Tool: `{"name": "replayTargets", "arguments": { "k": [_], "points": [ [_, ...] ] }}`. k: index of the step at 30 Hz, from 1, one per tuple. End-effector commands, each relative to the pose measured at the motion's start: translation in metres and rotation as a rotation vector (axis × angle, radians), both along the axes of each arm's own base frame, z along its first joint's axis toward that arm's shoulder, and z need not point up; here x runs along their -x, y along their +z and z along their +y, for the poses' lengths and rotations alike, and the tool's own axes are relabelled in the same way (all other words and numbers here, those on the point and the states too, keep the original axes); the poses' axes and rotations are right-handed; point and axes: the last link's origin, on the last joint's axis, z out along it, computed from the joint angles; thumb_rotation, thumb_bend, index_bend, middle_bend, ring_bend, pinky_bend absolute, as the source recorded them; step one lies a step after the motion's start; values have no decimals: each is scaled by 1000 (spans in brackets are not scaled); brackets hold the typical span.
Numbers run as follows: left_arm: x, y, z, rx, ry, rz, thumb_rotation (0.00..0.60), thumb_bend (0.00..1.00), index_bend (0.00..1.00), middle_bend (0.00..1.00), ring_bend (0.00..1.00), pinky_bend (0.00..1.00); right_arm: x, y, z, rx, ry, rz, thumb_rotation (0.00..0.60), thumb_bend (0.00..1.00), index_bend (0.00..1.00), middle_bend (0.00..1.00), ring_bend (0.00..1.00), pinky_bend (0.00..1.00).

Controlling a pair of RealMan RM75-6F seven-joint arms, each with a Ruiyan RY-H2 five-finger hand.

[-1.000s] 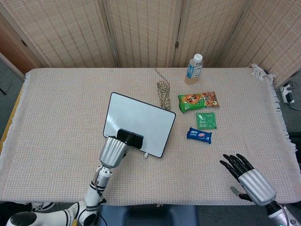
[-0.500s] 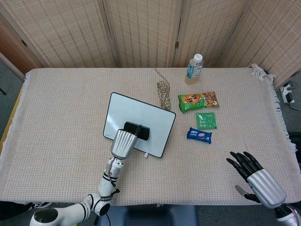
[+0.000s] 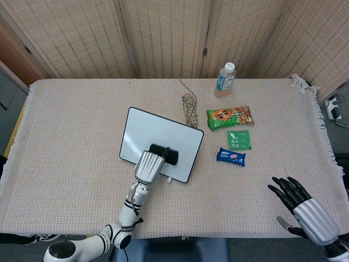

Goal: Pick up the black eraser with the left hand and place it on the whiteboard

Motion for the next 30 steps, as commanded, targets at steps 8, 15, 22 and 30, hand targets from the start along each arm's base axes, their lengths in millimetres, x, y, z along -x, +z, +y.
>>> {"name": "replayTargets", "arguments": {
  "k": [8,15,22,30],
  "points": [
    [-4,-5,-5,7,-6,13,600,317,285,1000,1000,1000,0,1,2,6,5,0,600,358,0,0,0,0],
    [-3,0,-11,-9,-12,10,600,251,240,1000,1000,1000,0,1,2,10,5,4,600,358,0,0,0,0],
    [19,27,-35,20,22,-3,600,236,203,1000,995,1000,0,-2,3,7,11,16,600,359,0,0,0,0],
    [95,132,-110,133,324,183,600,233,145,683,553,703,-3,-19,3,-28,16,62,600,359,0,0,0,0]
  ]
}}
